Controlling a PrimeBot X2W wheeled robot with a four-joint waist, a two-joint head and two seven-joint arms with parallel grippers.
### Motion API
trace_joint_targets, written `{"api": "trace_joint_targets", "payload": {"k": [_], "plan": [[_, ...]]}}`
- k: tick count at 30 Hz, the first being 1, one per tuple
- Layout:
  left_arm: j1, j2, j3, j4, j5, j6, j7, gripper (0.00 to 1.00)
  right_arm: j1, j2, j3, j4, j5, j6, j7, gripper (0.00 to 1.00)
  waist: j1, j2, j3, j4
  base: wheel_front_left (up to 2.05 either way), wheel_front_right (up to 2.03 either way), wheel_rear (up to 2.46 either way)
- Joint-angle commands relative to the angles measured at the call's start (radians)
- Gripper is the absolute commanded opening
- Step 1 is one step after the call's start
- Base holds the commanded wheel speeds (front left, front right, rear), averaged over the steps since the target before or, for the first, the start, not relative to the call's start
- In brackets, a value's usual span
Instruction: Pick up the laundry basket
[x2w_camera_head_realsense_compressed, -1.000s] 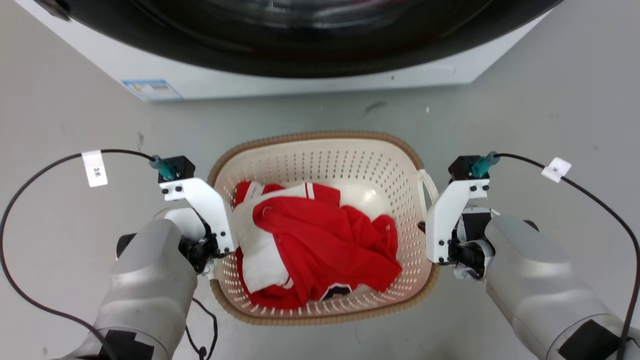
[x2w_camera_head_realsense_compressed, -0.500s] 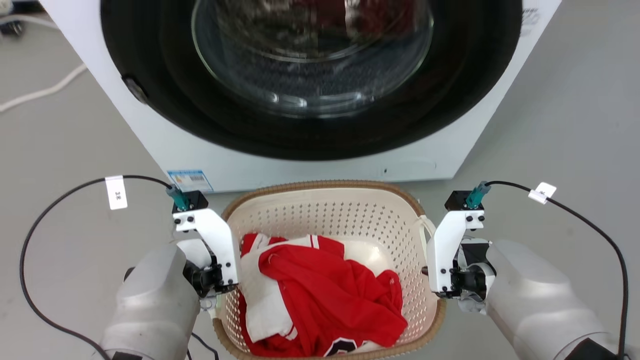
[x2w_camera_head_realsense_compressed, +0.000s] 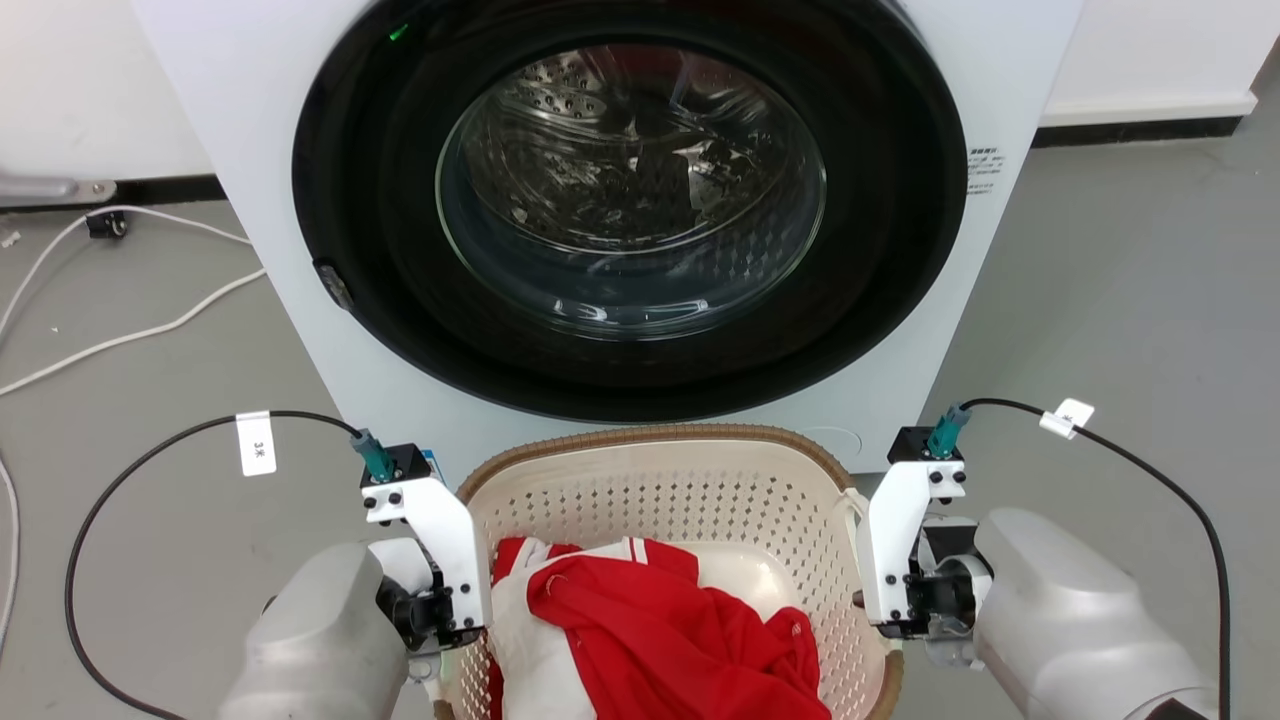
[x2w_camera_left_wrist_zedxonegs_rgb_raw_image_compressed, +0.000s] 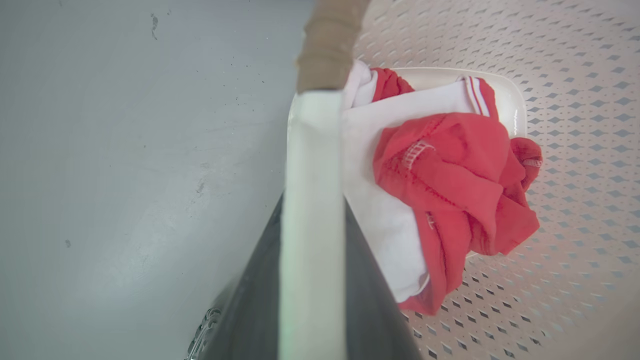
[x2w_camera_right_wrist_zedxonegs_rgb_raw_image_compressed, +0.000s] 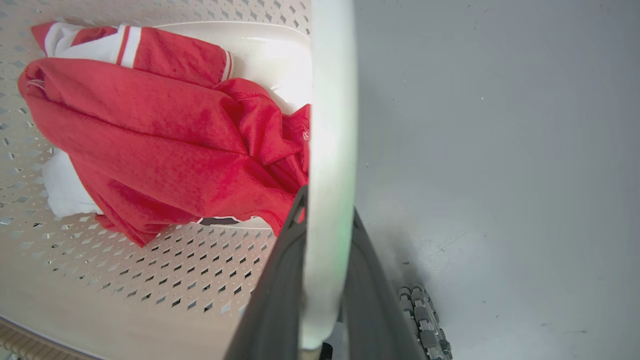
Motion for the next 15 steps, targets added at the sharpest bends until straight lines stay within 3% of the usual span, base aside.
{"api": "trace_joint_targets", "payload": {"k": [1, 15], "plan": [[0.017, -0.021, -0.009, -0.005, -0.009, -0.013, -0.001, 0.0, 0.015, 0.023, -0.002, -0.008, 0.007, 0.014, -0.002, 0.0, 0.0003, 0.0, -0.015, 0.002, 0.0, 0.0, 0.0], [0.061, -0.036, -0.042, 0.007, -0.044, -0.013, -0.002, 0.0, 0.073, 0.011, -0.024, -0.006, -0.01, 0.013, 0.002, 0.0, 0.0003, 0.0, -0.052, 0.015, 0.0, 0.0, 0.0]]}}
